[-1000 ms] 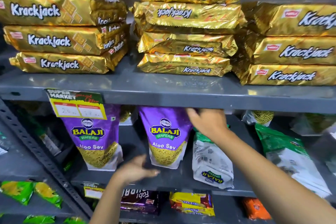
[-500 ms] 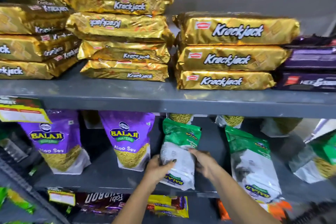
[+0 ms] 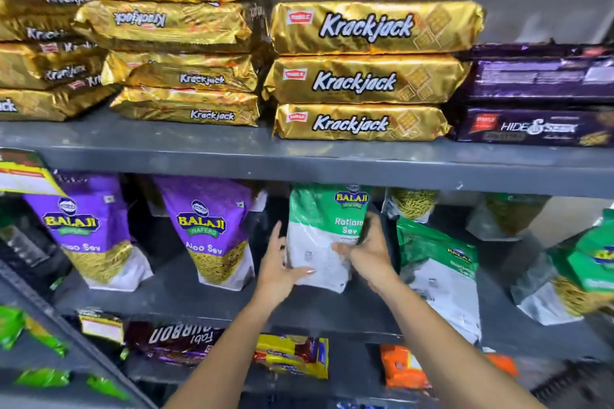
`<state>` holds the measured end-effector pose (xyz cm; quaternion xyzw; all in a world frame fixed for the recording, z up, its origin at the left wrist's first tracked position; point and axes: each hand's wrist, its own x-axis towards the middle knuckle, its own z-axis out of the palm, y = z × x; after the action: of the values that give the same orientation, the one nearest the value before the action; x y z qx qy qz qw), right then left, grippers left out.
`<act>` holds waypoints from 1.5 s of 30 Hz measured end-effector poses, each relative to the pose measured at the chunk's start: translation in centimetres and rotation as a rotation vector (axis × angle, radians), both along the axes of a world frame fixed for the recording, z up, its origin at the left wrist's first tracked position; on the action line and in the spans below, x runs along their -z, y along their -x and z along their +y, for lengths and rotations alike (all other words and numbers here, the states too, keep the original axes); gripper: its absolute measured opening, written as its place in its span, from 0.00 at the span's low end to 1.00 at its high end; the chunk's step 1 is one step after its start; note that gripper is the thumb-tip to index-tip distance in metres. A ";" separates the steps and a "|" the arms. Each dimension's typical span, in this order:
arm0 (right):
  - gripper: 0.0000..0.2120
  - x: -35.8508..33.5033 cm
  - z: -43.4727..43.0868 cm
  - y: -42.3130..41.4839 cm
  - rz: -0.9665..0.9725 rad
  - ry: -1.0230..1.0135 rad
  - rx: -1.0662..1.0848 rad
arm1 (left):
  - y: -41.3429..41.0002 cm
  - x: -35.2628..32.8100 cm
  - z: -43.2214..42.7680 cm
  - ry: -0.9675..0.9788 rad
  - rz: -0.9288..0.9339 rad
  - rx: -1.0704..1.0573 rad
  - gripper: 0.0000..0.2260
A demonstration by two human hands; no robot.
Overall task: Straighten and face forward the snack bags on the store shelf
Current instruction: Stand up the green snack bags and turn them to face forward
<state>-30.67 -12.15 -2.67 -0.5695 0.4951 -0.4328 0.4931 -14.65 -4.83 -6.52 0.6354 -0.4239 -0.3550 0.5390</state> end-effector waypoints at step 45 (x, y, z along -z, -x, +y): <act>0.19 2.7 -3.8 -1.3 -0.147 -0.312 -0.128 | 10.0 4.3 1.8 -0.111 0.101 -0.533 0.29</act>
<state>-29.42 -15.93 -5.40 -0.4833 0.4818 -0.3591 0.6367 -24.66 -3.06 -10.84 0.7345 -0.1944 -0.2547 0.5982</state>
